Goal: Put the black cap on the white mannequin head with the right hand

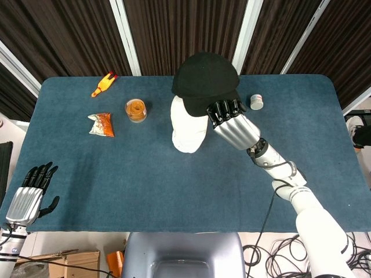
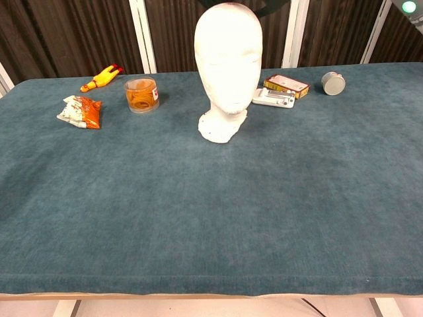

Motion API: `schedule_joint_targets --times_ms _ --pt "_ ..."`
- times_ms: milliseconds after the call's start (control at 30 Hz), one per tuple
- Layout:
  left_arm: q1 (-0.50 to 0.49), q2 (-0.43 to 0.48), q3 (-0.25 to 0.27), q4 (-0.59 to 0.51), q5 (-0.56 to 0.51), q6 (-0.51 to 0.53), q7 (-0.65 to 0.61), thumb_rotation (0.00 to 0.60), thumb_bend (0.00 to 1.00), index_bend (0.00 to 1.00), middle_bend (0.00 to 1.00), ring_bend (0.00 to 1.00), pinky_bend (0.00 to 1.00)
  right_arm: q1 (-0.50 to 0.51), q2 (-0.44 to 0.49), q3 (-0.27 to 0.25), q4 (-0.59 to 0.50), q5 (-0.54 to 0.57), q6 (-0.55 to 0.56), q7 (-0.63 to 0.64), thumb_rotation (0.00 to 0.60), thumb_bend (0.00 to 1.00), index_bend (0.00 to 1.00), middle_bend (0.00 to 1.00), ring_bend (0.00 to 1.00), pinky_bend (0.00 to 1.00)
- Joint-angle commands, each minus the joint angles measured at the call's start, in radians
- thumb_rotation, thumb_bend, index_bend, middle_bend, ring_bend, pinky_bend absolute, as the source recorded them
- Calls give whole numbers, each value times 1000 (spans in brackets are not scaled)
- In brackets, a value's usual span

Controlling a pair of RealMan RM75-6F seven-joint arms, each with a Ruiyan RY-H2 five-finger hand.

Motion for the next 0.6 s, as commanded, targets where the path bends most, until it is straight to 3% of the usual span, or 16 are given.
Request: schedule_joint_targets --times_ms 33,200,600 --pt "-2 1 -1 1 -1 -2 -2 600 391 0 0 0 77 4 -6 -5 3 -6 -1 -2 600 372 1000 681 672 827" --pt "-4 1 0 0 -2 -8 -4 600 390 0 0 0 78 12 -18 -15 6 -20 -1 -7 600 372 1000 681 673 826" --pt "-7 4 -2 -4 -10 -14 -1 600 391 0 0 0 77 -45 -66 -98 39 -91 29 -5 600 371 1000 683 674 820"
